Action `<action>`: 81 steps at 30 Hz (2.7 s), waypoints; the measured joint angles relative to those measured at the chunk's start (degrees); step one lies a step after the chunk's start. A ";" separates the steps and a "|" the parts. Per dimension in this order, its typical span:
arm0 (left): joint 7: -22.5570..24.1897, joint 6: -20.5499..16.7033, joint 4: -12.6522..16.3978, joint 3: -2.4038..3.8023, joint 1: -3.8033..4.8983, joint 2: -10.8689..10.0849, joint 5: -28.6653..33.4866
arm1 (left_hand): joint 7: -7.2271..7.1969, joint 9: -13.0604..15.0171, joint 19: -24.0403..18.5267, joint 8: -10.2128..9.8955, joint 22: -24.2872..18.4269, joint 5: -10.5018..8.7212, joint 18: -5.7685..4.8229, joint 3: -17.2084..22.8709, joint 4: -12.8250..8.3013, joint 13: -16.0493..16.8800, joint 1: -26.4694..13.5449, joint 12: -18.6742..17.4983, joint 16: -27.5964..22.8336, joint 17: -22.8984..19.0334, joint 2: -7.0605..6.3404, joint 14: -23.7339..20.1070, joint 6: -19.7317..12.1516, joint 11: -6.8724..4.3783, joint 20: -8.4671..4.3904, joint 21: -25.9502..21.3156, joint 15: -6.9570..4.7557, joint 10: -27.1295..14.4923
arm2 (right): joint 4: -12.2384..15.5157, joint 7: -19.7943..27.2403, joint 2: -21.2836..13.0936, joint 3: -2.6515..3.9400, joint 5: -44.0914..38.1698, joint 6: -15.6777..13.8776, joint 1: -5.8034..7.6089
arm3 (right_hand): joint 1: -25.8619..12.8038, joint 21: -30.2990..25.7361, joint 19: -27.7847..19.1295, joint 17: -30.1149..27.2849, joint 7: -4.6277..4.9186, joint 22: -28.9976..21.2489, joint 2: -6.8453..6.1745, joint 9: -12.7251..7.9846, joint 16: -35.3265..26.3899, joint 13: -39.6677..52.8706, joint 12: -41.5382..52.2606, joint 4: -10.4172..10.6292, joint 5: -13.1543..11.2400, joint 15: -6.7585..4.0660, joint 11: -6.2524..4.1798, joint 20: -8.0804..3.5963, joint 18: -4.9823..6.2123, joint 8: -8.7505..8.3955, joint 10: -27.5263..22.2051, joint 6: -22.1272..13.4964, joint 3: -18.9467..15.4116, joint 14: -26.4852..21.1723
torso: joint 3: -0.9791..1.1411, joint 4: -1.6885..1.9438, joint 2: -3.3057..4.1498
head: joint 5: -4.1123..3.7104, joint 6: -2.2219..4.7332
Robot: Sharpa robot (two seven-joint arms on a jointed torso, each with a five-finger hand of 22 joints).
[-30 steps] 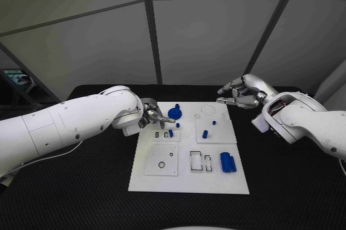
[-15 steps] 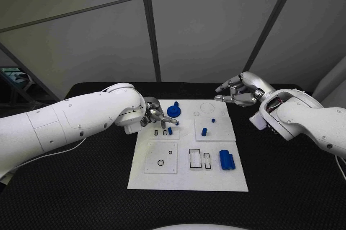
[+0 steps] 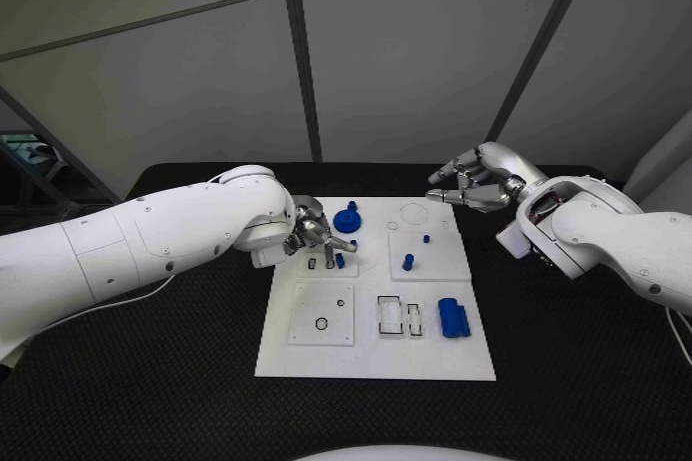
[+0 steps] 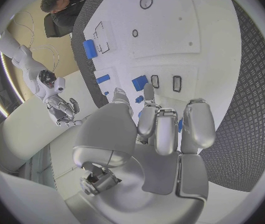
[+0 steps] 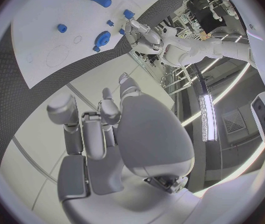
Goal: Assemble the parts on the task board
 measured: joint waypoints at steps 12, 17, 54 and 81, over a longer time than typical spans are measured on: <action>-0.05 1.53 -0.65 -0.47 0.00 0.65 -0.03 | -0.21 0.34 0.00 0.00 0.00 0.00 0.00 0.00 0.00 0.02 0.38 0.00 0.00 0.00 0.38 0.00 -0.21 0.02 0.00 0.00 0.00 -0.03 | -0.13 -0.07 0.32 0.00 0.02 0.23 0.00 | 0.00 0.00 0.00 0.00 0.00 0.00 0.00 0.00 0.00 0.01 0.00 0.15 0.34 0.00 0.00 0.00 0.00 0.00 0.00 0.00 -0.15 0.00 | 0.01 0.00 0.05 | -0.08 -0.18; -0.05 1.86 -0.77 -0.51 0.00 0.82 -0.04 | -0.21 0.55 0.00 0.00 0.01 0.24 0.00 0.15 -0.15 0.05 0.61 0.00 0.00 -0.01 0.61 0.00 -0.21 0.03 0.00 0.00 0.00 -0.03 | -0.20 -0.07 0.41 0.00 0.02 0.32 -0.01 | 0.00 0.00 0.00 -0.01 0.00 -0.05 0.00 -0.01 0.00 0.00 0.00 0.15 0.34 0.00 0.00 0.00 0.00 0.00 0.00 0.00 -0.15 0.00 | 0.01 0.01 0.05 | -0.10 -0.28; 0.10 1.32 -0.59 -0.53 0.00 1.24 0.21 | -0.62 3.09 -0.42 0.16 -0.01 0.45 0.01 14.32 -2.74 -0.20 7.02 -0.98 -0.01 -0.01 2.04 -0.07 -1.84 0.32 -0.41 -0.33 -0.13 -1.15 | -0.10 -0.37 1.04 0.00 0.02 1.35 -0.01 | 0.03 -0.44 0.00 0.04 0.00 -0.30 0.01 -0.09 0.00 -0.05 -0.16 0.06 2.26 -0.20 0.00 0.00 -0.01 0.00 0.00 0.00 -0.24 -0.21 | -0.01 0.06 0.08 | -0.09 -0.69; 0.48 -2.28 2.92 -0.53 0.02 -2.41 3.90 | -0.31 7.01 -0.94 1.01 -0.49 0.66 0.00 47.62 -4.43 -3.13 0.77 -3.01 0.00 -0.02 -9.42 -0.04 -3.17 -0.21 -0.30 -1.66 -0.81 -1.68 | -0.16 -1.40 0.81 -0.01 -1.40 2.92 -0.02 | 0.31 -1.12 -0.21 0.02 0.00 -1.25 0.30 -0.26 -0.20 -0.49 -0.48 -0.02 4.68 -0.20 -0.21 -0.20 -0.01 0.20 -0.21 0.00 -0.31 -0.21 | -0.02 0.20 0.08 | 0.19 -0.93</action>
